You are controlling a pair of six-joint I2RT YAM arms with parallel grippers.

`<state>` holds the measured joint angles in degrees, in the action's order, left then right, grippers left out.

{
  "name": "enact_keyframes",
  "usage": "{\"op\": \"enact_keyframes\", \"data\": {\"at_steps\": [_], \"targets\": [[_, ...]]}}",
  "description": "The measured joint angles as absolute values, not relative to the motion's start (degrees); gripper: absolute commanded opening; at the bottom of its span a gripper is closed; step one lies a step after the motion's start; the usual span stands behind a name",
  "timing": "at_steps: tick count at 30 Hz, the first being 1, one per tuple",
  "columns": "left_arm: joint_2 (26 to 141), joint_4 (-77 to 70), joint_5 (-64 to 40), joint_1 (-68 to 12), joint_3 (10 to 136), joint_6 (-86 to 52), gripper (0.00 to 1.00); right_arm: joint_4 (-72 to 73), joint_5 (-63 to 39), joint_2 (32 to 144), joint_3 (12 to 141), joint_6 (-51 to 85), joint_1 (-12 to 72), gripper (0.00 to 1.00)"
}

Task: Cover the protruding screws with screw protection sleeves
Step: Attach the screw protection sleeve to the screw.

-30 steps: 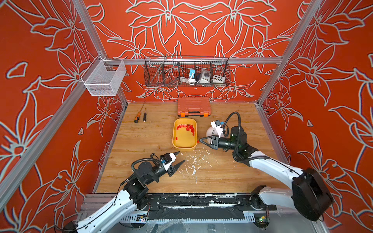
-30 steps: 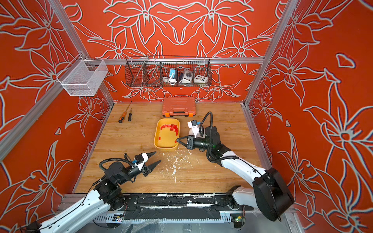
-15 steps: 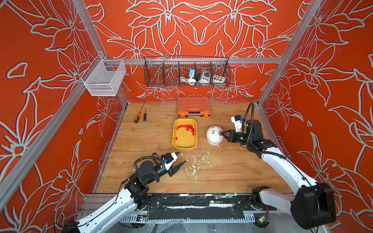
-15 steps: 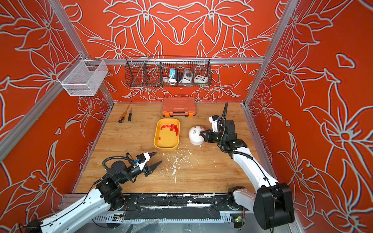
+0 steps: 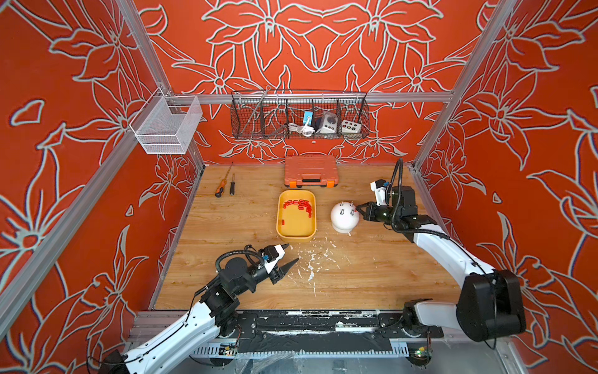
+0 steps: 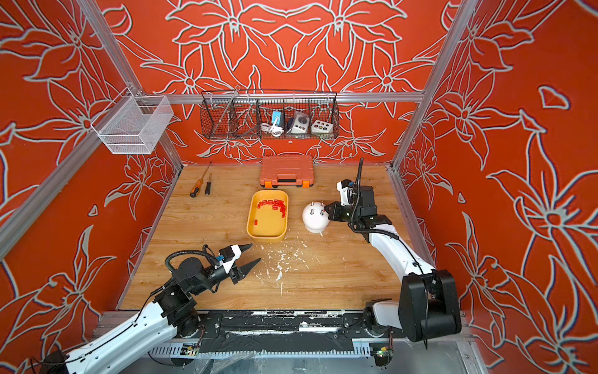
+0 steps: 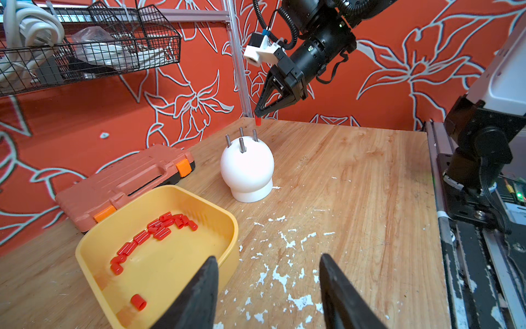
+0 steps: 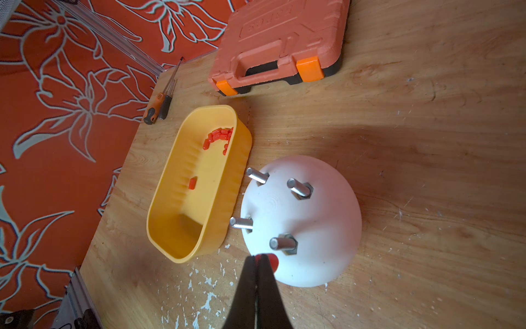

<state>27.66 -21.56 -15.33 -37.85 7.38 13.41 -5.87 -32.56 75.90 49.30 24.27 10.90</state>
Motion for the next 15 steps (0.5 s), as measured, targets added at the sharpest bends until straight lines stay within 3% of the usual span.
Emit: {"op": "enact_keyframes", "data": {"at_steps": [15], "targets": [[27.64,-21.56,-15.35,-37.85,7.38,13.21,0.56,-4.23,-33.08,78.54,50.39,24.29,10.92,0.0]]}}
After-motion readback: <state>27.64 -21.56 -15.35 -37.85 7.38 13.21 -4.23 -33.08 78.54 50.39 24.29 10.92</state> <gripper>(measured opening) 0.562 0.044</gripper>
